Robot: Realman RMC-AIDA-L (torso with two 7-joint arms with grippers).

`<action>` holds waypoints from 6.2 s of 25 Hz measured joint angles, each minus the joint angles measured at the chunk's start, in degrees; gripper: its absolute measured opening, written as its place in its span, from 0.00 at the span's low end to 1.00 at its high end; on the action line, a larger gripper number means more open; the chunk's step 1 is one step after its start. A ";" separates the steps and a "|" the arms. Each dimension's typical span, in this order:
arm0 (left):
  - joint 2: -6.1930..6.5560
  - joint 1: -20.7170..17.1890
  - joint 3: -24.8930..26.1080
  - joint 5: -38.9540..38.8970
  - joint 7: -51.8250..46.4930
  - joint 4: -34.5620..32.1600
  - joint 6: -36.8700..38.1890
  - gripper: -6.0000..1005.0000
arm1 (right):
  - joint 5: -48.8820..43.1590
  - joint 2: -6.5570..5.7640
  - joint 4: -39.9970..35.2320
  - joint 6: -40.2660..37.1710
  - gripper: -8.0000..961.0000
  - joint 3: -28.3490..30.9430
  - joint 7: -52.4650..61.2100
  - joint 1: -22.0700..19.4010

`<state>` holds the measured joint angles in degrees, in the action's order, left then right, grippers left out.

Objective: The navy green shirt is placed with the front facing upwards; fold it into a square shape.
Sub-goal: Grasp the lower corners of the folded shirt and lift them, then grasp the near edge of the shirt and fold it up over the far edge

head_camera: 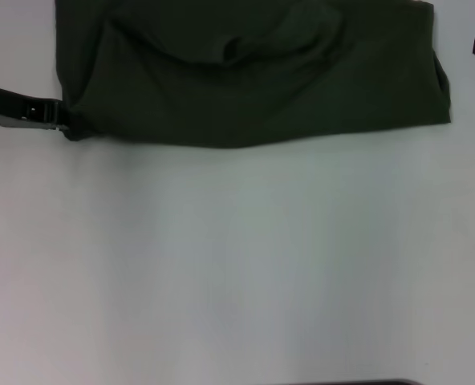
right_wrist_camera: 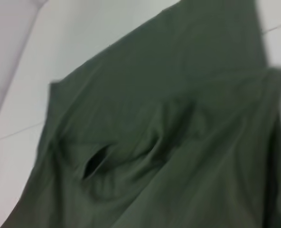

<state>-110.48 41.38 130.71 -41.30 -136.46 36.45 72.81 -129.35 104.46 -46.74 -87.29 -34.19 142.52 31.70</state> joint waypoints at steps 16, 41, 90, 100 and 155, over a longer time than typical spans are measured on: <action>-0.01 0.16 1.44 -0.02 -1.46 0.00 1.94 0.05 | -14.21 6.64 2.66 13.58 0.97 -4.26 -1.14 6.42; -0.62 0.24 1.48 -0.01 -2.10 0.06 0.20 0.05 | -15.87 7.55 6.52 17.78 0.97 -5.75 -3.34 7.22; -1.23 0.43 1.13 -0.01 -2.23 0.08 0.21 0.05 | -15.06 7.75 7.37 19.02 0.24 -5.39 -1.53 5.49; -0.20 0.53 1.03 -0.01 -1.98 0.14 3.49 0.05 | -16.61 6.62 6.65 15.20 0.06 -5.66 0.45 5.96; 6.84 0.76 26.38 5.49 19.76 -0.60 42.59 0.04 | 0.85 -2.08 -3.55 -23.67 0.04 3.45 -0.15 6.69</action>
<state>-103.63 42.13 157.09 -35.80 -116.70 35.85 115.40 -128.49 102.38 -50.29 -110.96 -30.73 142.37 38.39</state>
